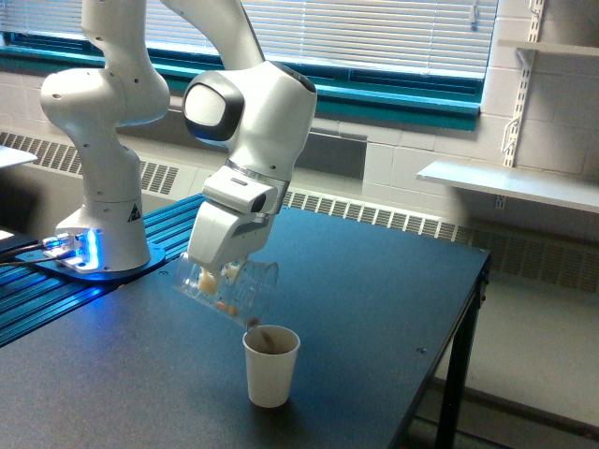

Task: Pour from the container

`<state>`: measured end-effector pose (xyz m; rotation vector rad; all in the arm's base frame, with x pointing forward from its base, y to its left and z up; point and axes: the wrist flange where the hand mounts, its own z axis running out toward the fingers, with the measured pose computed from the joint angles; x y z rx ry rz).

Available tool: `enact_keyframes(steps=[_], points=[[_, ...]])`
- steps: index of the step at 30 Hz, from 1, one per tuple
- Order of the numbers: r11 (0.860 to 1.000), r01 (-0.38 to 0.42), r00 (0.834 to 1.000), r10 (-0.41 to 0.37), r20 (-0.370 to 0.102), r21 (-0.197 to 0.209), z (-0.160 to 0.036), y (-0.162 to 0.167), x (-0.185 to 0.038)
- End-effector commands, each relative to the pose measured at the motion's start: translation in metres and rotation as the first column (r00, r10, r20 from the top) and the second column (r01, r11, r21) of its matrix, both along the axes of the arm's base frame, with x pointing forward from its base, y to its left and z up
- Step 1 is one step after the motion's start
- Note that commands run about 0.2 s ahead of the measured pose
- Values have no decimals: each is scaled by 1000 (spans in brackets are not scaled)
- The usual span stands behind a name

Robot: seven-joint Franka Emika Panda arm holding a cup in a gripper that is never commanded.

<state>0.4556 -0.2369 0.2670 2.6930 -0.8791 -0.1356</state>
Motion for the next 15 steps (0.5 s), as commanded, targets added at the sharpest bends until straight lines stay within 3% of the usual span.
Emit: enact_keyframes(steps=[1,15], points=[[1000,-7,1000,7,-11,-10,-1,-1,2],[1000,-14,1000,14,-7,6,2,3,5]])
